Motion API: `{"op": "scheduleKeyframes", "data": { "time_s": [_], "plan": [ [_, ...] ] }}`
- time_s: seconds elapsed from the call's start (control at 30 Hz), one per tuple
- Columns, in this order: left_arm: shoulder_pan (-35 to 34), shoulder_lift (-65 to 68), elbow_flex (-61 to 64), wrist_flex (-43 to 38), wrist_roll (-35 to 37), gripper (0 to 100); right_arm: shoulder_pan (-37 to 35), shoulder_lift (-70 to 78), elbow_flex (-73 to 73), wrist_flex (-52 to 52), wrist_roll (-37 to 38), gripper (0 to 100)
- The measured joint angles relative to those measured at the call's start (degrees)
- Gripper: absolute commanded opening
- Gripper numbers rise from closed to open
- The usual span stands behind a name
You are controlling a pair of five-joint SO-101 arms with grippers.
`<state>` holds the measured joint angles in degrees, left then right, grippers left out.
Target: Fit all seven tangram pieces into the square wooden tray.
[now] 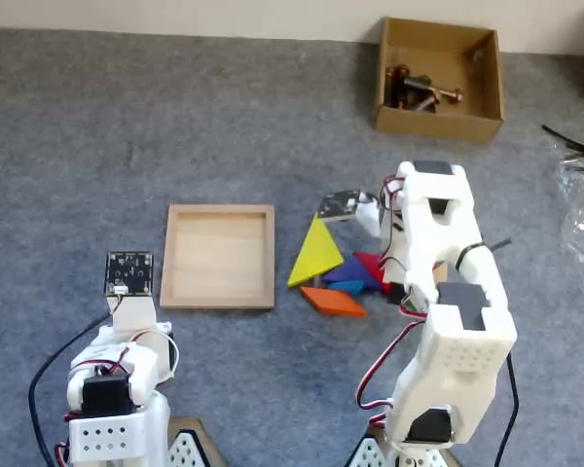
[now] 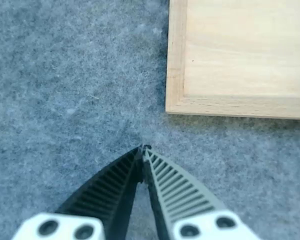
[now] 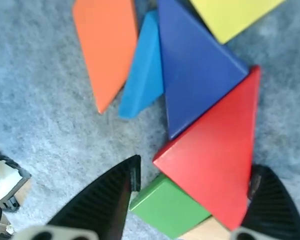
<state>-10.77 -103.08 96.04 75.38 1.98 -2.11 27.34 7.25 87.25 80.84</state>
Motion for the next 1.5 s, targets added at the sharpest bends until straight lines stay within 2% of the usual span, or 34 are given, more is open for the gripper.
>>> {"op": "scheduleKeyframes", "data": {
  "time_s": [0.3,1.03,1.23,1.5],
  "plan": [
    [0.0,0.0,0.0,0.0,0.0,0,-2.55,-0.09,0.44,-5.36,-9.85,15.2],
    [0.0,0.0,0.0,0.0,0.0,0,-2.9,0.0,-0.35,-5.8,-12.13,14.7],
    [0.0,0.0,0.0,0.0,0.0,0,-3.08,0.62,-4.75,-4.66,-22.51,4.3],
    [0.0,0.0,0.0,0.0,0.0,0,-4.48,1.41,-11.43,-3.87,-39.12,4.2]
  ]
}}
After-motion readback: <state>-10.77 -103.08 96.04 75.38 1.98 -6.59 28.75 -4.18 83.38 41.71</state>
